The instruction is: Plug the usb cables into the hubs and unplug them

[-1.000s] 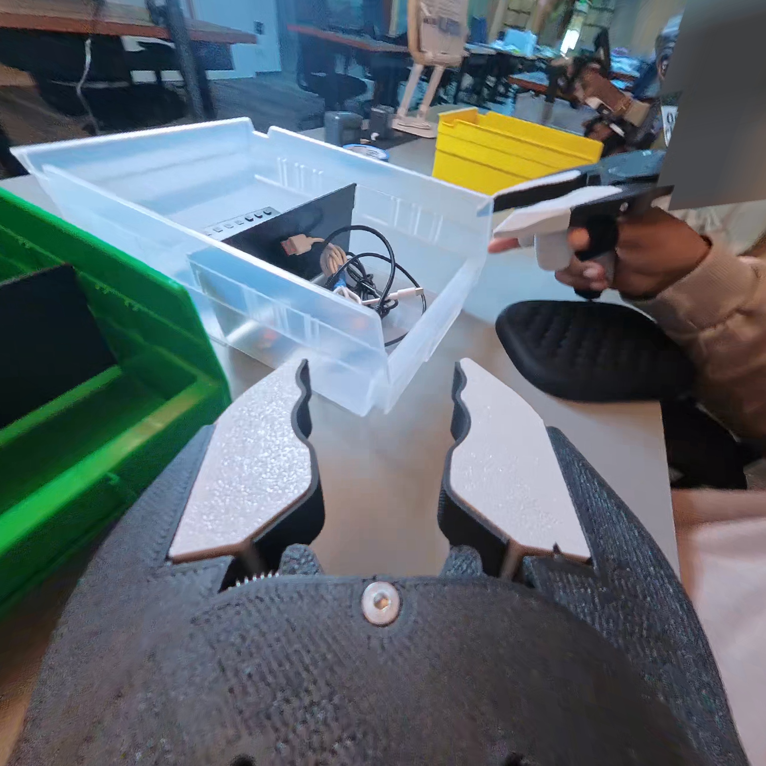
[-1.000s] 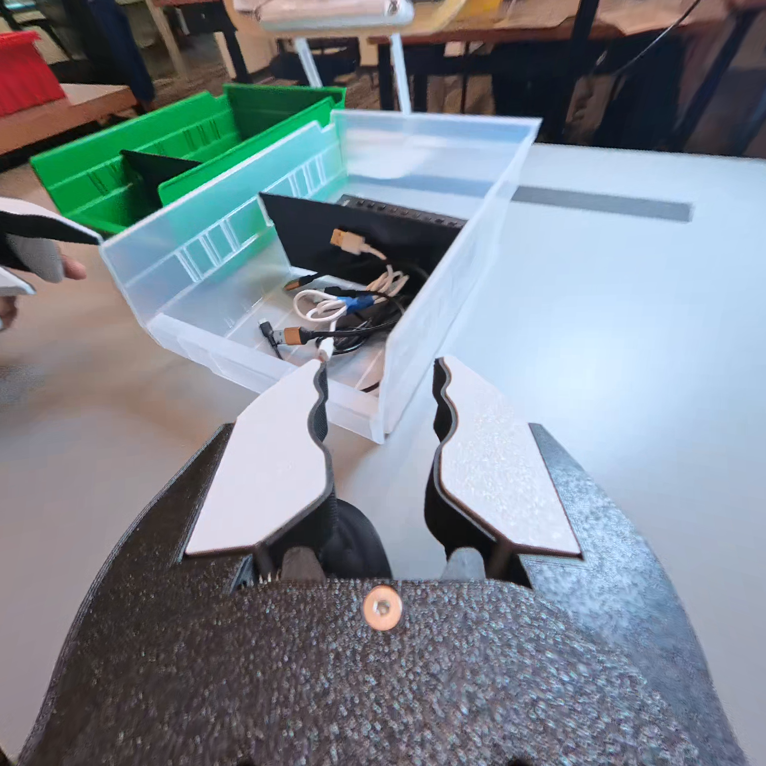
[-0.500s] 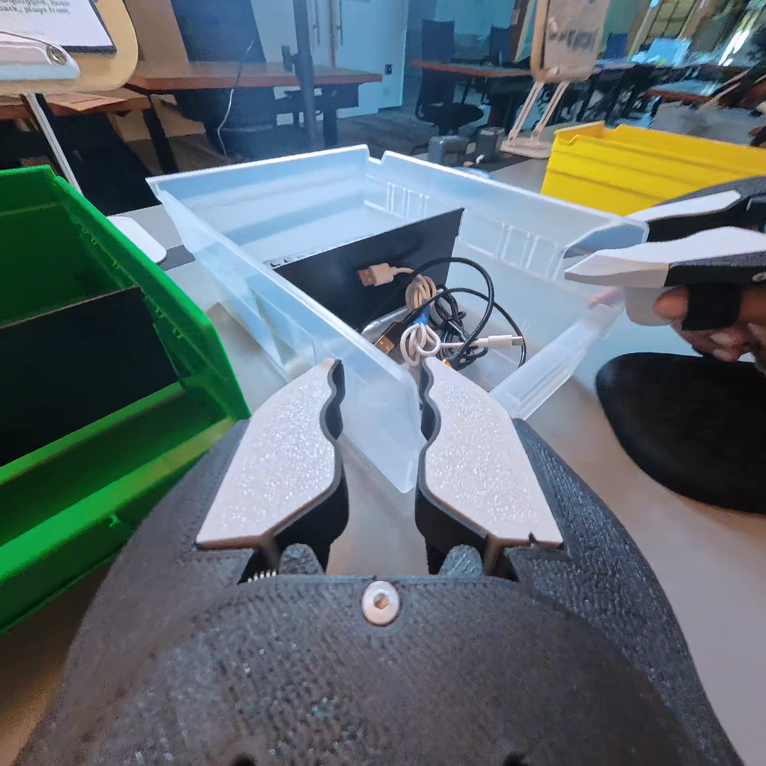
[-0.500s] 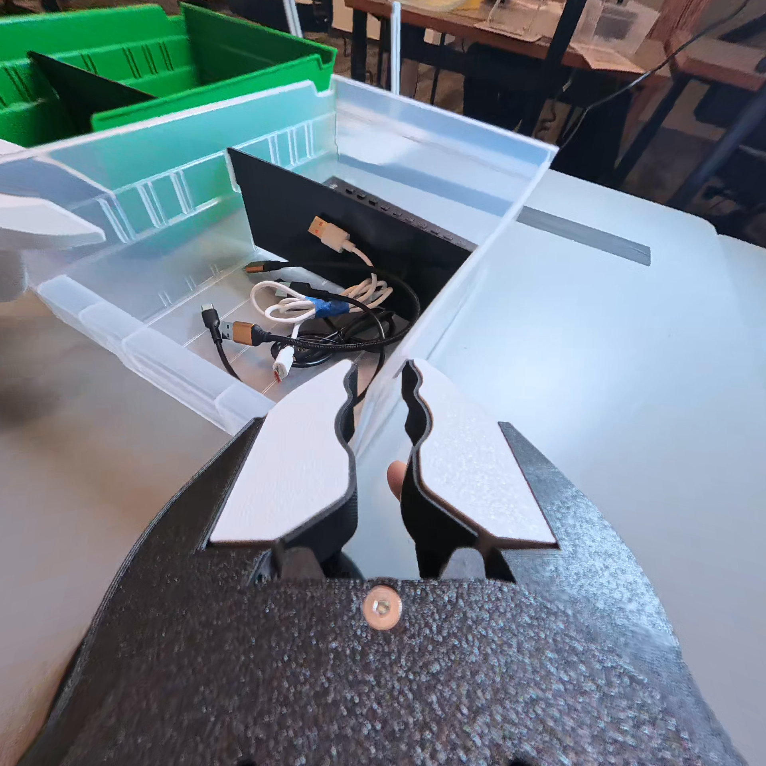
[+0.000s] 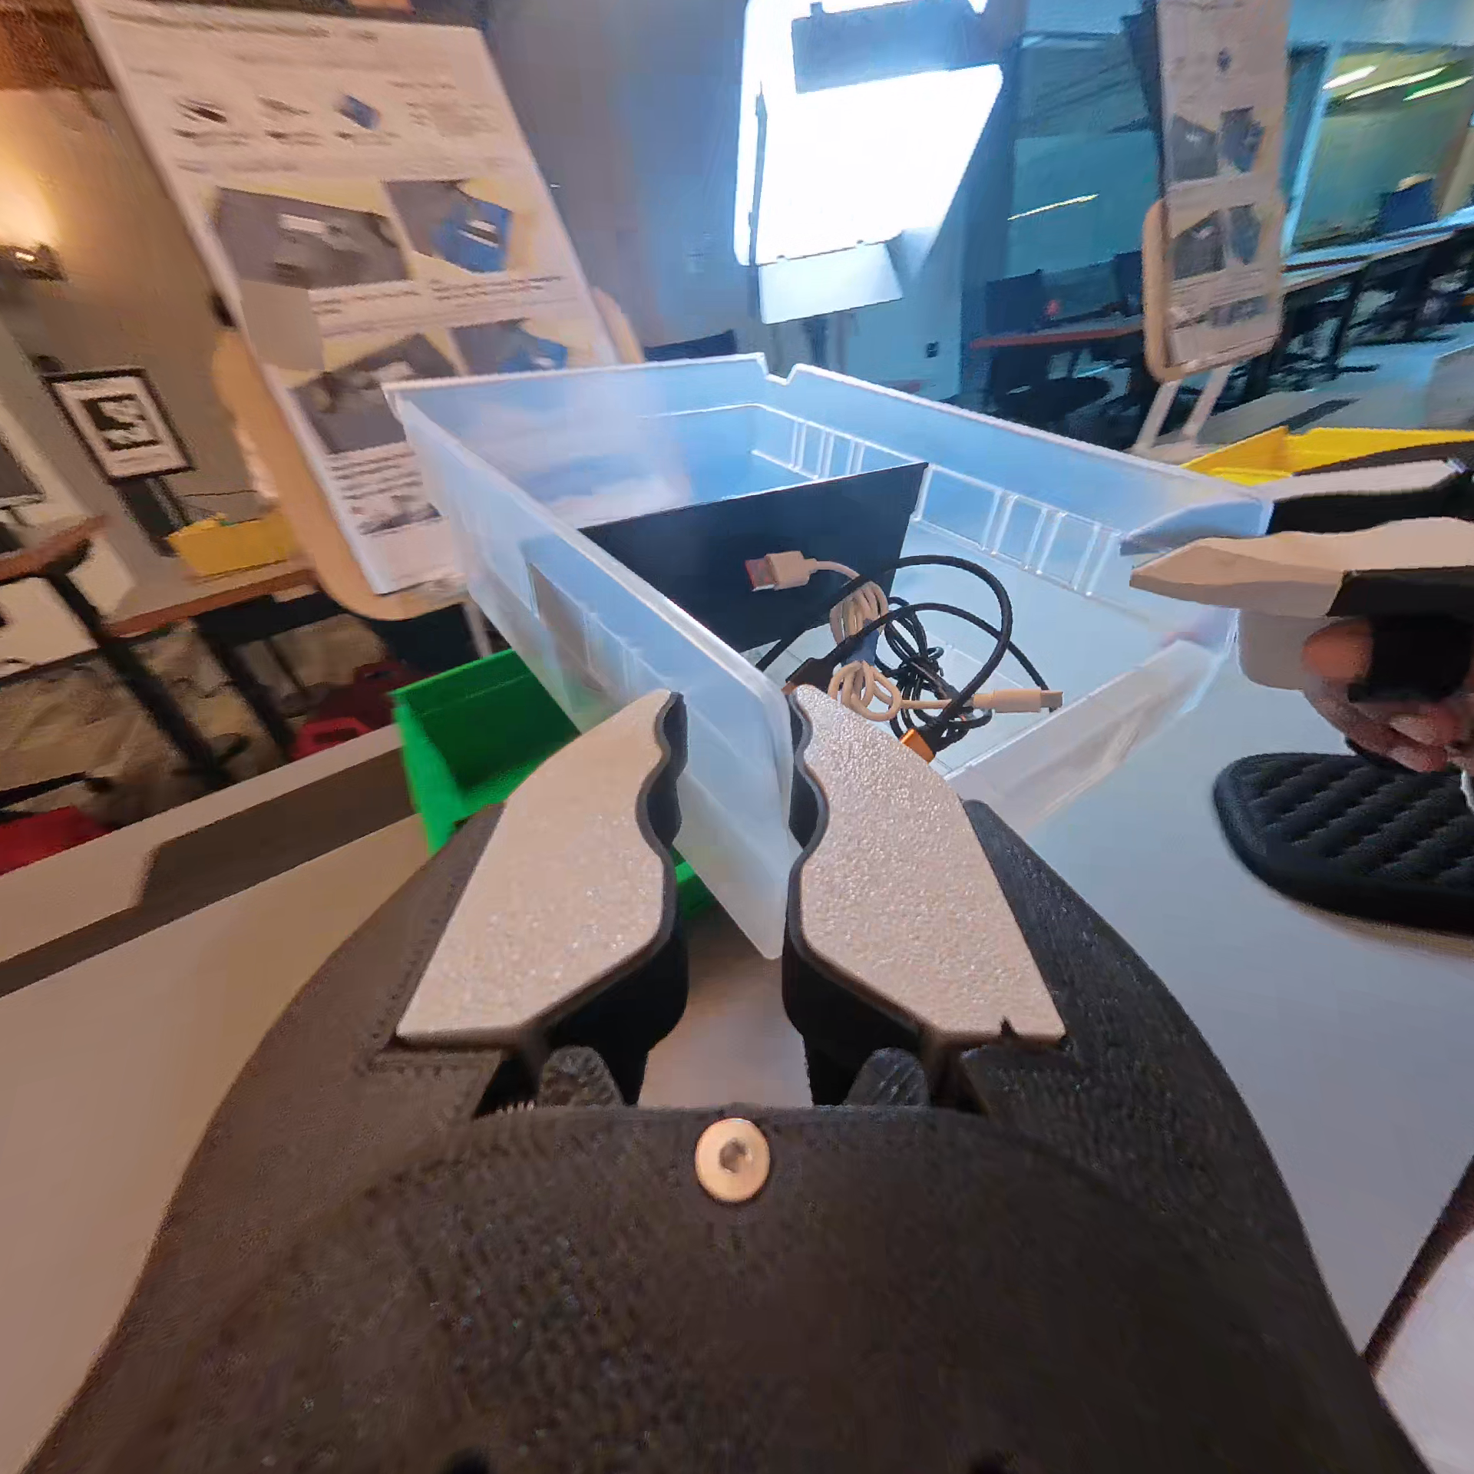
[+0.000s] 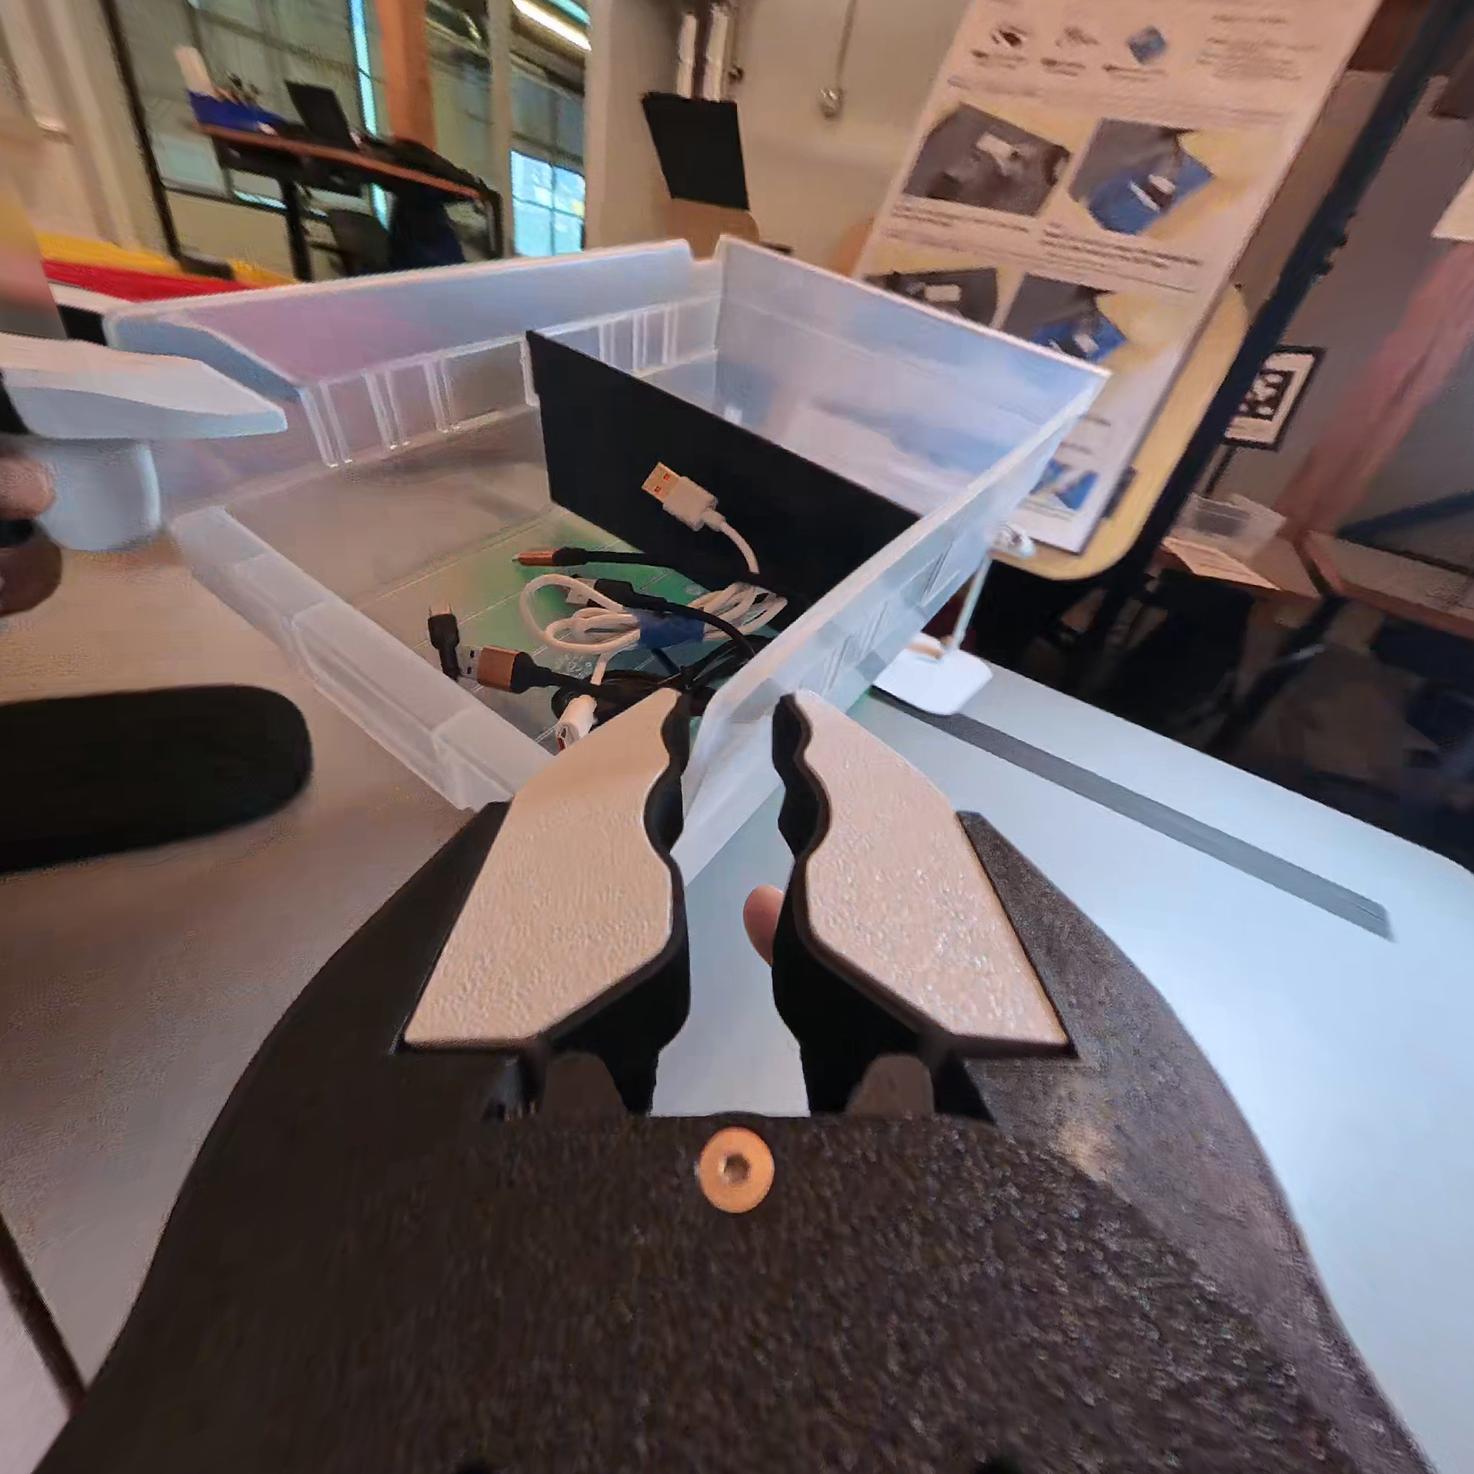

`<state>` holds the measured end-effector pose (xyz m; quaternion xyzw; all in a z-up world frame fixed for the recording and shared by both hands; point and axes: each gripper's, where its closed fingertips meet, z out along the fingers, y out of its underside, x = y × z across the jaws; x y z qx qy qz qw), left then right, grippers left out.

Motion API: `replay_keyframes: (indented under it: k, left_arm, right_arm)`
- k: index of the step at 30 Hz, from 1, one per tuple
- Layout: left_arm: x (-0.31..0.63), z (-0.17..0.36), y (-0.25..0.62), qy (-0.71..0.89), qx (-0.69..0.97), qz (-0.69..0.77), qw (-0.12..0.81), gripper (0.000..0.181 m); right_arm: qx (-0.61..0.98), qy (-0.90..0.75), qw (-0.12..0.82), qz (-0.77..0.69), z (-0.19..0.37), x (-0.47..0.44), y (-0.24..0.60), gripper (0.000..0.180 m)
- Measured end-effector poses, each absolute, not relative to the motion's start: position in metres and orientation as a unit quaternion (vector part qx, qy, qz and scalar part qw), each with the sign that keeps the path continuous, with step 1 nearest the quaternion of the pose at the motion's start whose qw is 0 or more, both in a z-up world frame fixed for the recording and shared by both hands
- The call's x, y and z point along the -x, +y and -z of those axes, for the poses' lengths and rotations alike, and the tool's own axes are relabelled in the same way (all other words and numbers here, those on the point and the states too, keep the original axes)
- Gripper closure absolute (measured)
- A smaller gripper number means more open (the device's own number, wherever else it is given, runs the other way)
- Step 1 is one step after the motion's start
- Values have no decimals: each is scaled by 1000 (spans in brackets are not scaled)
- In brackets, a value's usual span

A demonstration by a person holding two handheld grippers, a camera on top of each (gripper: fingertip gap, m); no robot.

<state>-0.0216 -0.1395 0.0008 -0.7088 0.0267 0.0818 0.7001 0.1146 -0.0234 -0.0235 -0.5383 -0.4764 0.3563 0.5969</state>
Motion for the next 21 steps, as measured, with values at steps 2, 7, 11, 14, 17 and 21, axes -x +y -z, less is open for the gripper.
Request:
replay_keyframes:
  k: [2,7,11,14,17,21]
  left_arm:
    - [47,-11,-170,19,710,-119,694,158]
    - [112,-17,-246,-4,727,-205,655,160]
    - [159,5,-293,-30,749,-233,619,158]
    - [194,38,-311,-62,772,-231,589,156]
    - [219,80,-314,-89,804,-209,549,155]
    - [230,106,-293,-98,810,-177,550,153]
  right_arm:
    - [521,-486,585,-388,17,-80,-43,162]
    - [482,-535,527,-451,19,9,-99,161]
    - [471,-567,459,-496,44,78,-138,161]
    - [473,-592,428,-493,74,118,-156,162]
    - [488,-613,391,-484,117,143,-160,163]
    - [518,-597,404,-461,138,161,-134,164]
